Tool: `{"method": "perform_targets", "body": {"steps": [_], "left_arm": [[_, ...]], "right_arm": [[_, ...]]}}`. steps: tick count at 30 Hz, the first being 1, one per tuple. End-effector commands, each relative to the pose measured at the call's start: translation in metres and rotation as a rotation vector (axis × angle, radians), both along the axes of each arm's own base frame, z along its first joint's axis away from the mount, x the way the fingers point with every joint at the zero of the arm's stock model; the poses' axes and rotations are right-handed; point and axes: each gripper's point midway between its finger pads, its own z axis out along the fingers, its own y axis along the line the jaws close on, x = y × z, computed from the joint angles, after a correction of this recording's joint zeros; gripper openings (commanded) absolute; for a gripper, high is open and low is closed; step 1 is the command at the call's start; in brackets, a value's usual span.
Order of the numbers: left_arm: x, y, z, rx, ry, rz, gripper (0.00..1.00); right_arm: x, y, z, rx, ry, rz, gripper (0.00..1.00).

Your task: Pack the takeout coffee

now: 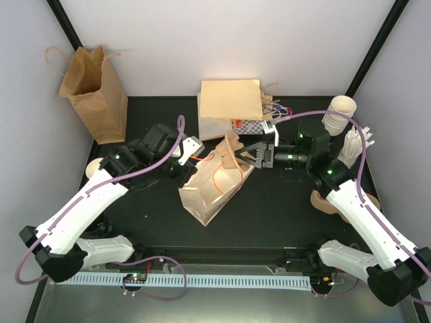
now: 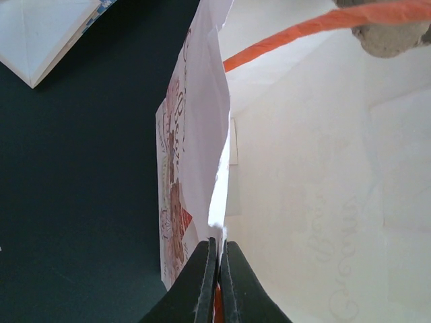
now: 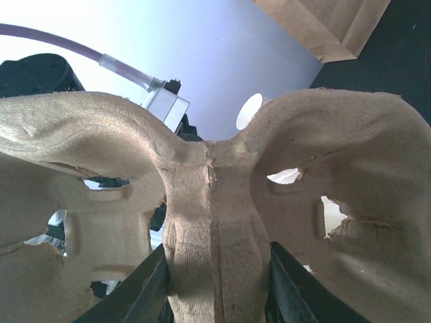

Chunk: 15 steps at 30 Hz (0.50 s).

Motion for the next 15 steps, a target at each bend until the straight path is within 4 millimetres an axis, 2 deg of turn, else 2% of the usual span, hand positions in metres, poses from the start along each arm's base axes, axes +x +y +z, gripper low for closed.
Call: {"method": "perform_targets", "body": {"steps": [1, 4, 15], "left_arm": [[0.0, -0.003, 0.005, -0.004, -0.029, -0.021, 0.02], [0.0, -0.002, 0.004, -0.001, -0.029, -0.02, 0.02], [0.003, -0.004, 0.009, -0.025, -0.041, -0.007, 0.03]], "right_arm": [[-0.002, -0.007, 0.014, 0.042, -0.012, -0.005, 0.36], [0.001, -0.01, 0.012, 0.034, -0.009, -0.025, 0.36], [0.001, -0.013, -0.019, -0.062, 0.032, -0.025, 0.36]]}}
